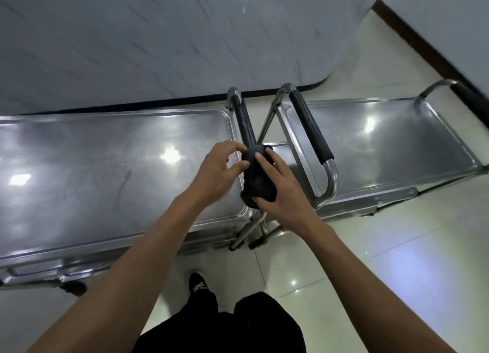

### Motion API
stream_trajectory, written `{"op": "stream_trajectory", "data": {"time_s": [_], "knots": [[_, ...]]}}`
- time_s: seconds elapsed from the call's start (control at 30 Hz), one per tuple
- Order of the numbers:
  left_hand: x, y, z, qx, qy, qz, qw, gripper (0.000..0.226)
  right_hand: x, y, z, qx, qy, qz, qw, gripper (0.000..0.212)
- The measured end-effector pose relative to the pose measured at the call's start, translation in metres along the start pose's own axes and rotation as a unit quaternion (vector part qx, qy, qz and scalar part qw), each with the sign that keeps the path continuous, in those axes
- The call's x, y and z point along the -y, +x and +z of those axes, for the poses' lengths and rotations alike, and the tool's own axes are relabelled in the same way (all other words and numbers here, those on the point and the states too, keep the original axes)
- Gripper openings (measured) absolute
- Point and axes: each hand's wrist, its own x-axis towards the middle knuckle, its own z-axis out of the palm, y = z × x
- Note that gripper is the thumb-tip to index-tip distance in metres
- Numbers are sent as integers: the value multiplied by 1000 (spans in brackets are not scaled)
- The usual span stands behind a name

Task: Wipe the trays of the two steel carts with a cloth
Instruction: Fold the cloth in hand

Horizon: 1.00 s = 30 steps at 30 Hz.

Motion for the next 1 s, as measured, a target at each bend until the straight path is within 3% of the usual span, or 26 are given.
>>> {"op": "stream_trajectory", "data": {"time_s": [0.13, 0.23, 0.43, 0.57, 0.63, 0.8, 1.0], "knots": [[-11, 28, 8, 14, -9, 5, 1000, 18, -20, 22, -11, -4, 34, -6, 999, 105], [-17, 48, 13, 20, 5, 8, 1000, 18, -40, 39, -24, 1, 59, -24, 998, 99], [-34, 69, 23, -46, 67, 0, 997, 22, -72, 85, -50, -40, 114, -69, 990, 62], [-42, 64, 27, -93, 125, 4, 988, 23, -85, 110, -61, -86, 89, -136, 983, 20], [-45, 58, 29, -123, 157, 10, 980, 18, -84, 119, -66, -66, 102, -167, 979, 5], [-45, 53, 26, -184, 208, -27, 960, 14, -73, 127, -62, 22, 166, -185, 968, 6], [-32, 92, 25, -126, 224, -111, 960, 9, -87, 150, -55, 7, 136, -146, 980, 7]]}}
